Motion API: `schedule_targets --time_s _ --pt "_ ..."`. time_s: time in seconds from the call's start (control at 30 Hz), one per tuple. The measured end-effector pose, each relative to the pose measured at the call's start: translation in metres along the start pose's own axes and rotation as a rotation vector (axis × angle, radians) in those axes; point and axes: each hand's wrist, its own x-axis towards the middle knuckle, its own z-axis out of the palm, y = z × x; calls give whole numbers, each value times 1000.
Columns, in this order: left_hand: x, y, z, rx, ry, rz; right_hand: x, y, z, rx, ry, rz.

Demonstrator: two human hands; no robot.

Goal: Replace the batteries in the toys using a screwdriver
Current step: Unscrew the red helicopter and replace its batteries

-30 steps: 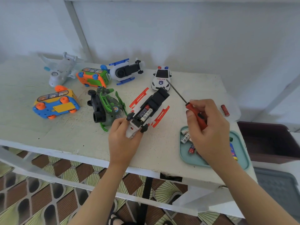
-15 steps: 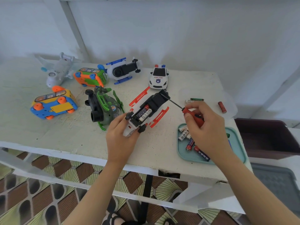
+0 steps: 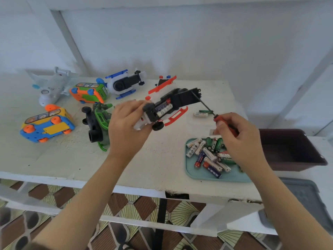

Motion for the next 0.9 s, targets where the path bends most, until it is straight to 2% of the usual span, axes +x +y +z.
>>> schedule_targets --time_s 0.13,0.3,0.4,0.9 --pt "27 3 19 -16 -10 61 -1 4 -9 6 74 22" --pt "44 7 47 -46 -48 124 -1 11 -17 66 57 106" --pt "48 11 60 -54 -73 133 0 16 -21 46 87 95" --pt "47 26 96 -90 -180 175 36 35 -33 -221 -66 133"
